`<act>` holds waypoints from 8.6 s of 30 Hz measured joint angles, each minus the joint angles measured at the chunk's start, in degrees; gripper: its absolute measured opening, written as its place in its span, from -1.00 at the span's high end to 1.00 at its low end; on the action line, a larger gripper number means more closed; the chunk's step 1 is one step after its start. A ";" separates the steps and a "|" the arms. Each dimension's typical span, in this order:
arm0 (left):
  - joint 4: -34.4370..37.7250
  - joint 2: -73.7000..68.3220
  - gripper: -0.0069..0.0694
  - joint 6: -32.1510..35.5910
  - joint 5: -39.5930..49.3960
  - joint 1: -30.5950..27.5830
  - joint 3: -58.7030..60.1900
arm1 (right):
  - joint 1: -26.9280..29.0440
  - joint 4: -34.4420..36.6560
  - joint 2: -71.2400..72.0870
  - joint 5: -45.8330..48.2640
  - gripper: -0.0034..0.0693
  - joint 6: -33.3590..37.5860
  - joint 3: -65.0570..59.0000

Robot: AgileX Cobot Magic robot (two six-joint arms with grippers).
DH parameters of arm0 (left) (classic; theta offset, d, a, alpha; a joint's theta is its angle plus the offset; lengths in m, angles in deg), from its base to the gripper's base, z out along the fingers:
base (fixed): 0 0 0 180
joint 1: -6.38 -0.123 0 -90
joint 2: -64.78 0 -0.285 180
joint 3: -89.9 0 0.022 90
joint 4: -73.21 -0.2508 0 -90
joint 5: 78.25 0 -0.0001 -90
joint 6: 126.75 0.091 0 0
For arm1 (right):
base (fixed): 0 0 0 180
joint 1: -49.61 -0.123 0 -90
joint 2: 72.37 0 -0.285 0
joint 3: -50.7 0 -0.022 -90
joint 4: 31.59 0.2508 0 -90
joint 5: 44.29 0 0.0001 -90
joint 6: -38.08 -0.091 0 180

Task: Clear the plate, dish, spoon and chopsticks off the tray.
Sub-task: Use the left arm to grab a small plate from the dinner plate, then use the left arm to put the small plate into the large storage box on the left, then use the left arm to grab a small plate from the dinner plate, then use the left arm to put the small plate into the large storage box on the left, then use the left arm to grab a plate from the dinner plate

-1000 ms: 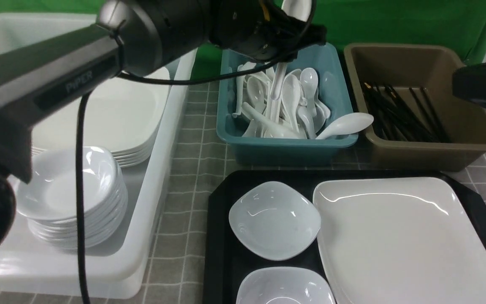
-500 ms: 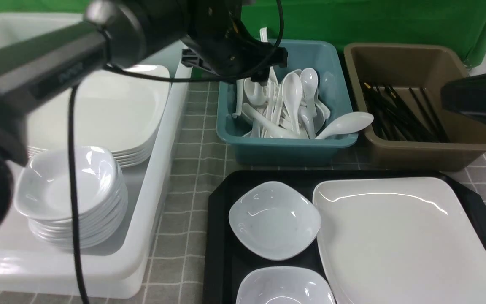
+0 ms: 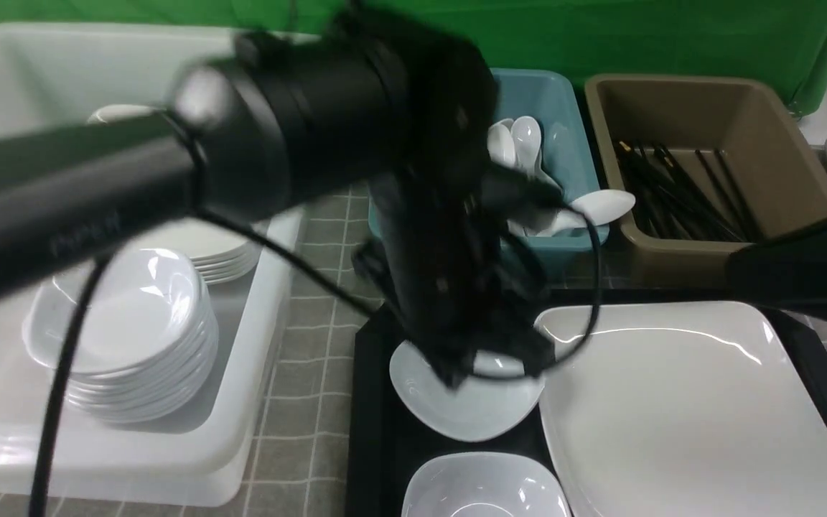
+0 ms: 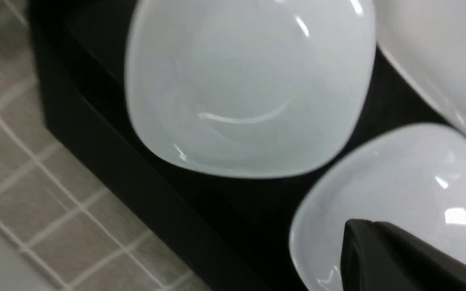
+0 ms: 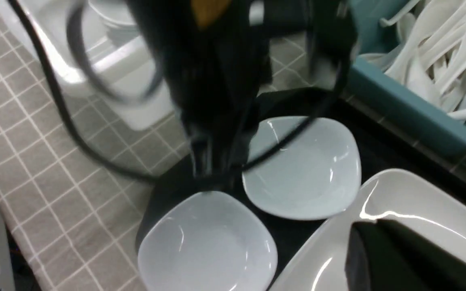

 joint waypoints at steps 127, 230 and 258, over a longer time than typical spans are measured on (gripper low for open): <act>-5.81 -11.14 -0.37 -0.10 -12.88 -8.58 -6.01 | -10.65 -39.78 0.80 -4.35 0.84 -34.53 -6.80; 14.07 16.66 0.81 8.03 -25.15 -13.61 14.61 | -3.74 -42.69 -10.07 15.11 0.79 -34.49 18.81; 14.37 -26.18 -0.38 7.45 -22.91 -5.43 -19.64 | -2.11 -33.68 -0.01 6.34 0.79 -31.11 2.50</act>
